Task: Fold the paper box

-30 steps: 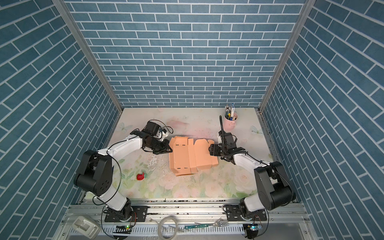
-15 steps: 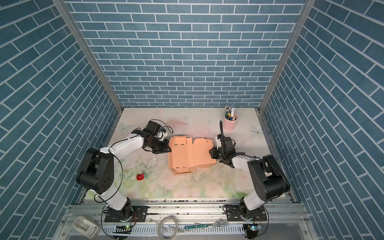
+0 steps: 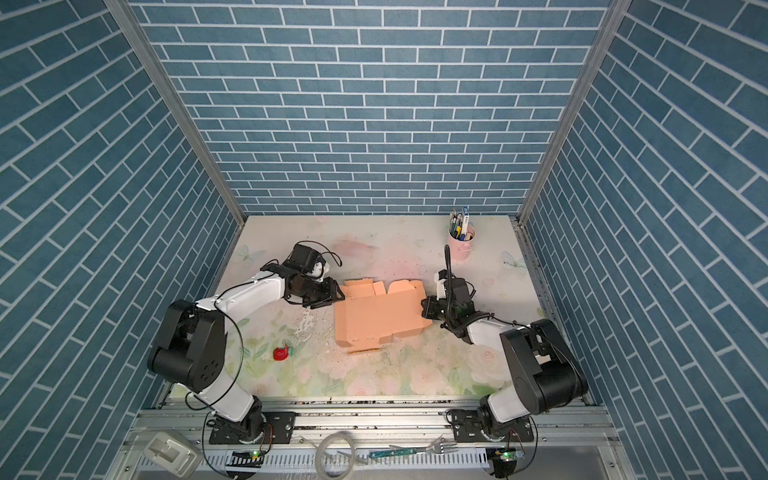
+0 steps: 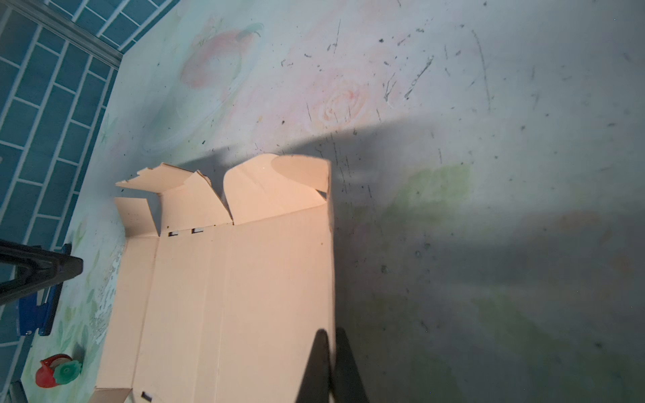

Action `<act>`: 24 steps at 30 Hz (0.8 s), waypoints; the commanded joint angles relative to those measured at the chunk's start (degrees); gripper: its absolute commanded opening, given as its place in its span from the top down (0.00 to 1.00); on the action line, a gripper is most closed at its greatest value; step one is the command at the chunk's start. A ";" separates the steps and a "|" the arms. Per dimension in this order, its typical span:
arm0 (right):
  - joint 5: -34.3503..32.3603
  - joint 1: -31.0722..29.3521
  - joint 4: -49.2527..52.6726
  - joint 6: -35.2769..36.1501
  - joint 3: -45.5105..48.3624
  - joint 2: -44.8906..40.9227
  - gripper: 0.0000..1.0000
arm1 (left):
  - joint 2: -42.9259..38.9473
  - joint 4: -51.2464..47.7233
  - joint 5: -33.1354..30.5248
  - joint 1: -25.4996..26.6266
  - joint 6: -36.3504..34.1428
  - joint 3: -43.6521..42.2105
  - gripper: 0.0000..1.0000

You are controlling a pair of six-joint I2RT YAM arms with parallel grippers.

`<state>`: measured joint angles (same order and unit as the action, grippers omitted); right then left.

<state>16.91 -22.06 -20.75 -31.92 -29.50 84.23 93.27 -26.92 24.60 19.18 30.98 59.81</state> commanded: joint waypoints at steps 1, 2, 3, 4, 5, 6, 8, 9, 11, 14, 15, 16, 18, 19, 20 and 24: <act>-2.67 0.09 -2.10 -4.44 1.45 -2.67 1.00 | -2.81 4.00 -2.39 -0.60 3.87 -2.84 0.43; -3.20 0.09 -2.23 -5.23 1.84 -3.14 1.00 | -3.33 4.40 -2.96 -0.55 4.52 -3.56 0.42; -3.81 0.09 -2.31 -6.01 2.15 -3.65 1.00 | -3.77 4.95 -3.40 -0.61 5.01 -4.28 0.42; -4.34 0.09 -2.27 -6.70 2.54 -4.12 1.00 | -4.25 5.35 -3.81 -0.66 5.65 -4.92 0.42; -4.76 0.09 -2.32 -7.49 2.84 -4.55 1.00 | -4.72 6.09 -4.04 -0.65 6.33 -5.85 0.41; -5.14 0.09 -2.36 -8.17 3.15 -4.92 1.00 | -5.17 7.10 -4.20 -0.70 6.96 -6.64 0.41; -6.21 0.09 -2.49 -10.12 3.86 -5.69 1.00 | -5.84 9.38 -4.26 -0.67 8.98 -8.67 0.41; -6.50 0.09 -2.71 -10.93 4.20 -5.95 1.00 | -6.03 10.99 -3.87 -0.72 9.95 -9.55 0.41; -6.94 0.09 -2.96 -12.69 4.86 -6.44 1.00 | -5.88 14.58 -3.01 -0.70 12.05 -11.52 0.41; -7.49 0.00 -3.08 -14.74 5.78 -7.18 1.00 | -5.30 19.24 -1.88 -0.56 14.17 -13.46 0.41; -7.65 -0.01 -3.07 -15.11 5.98 -7.32 1.00 | -5.01 20.59 -1.51 -0.50 14.49 -13.79 0.41; -7.93 0.00 -2.78 -15.50 6.18 -7.49 1.00 | -4.71 21.99 -1.19 -0.33 14.46 -14.06 0.41; -8.11 0.00 -2.36 -15.93 6.38 -7.58 1.00 | -3.87 23.48 -1.00 0.08 13.92 -14.12 0.41; -8.08 -0.02 -2.27 -16.05 6.38 -7.59 1.00 | -3.14 23.98 -0.71 0.35 13.35 -14.01 0.42; -8.20 -0.15 -2.26 -16.39 6.54 -7.59 1.00 | -2.40 23.98 -0.82 0.59 12.99 -13.70 0.42; -8.03 -0.08 -2.58 -17.03 6.57 -7.59 1.00 | 0.37 25.33 -0.33 1.50 12.63 -13.18 0.48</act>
<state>10.20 -22.06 -22.28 -46.37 -23.42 77.73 91.77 -3.90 23.55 19.92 44.10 46.15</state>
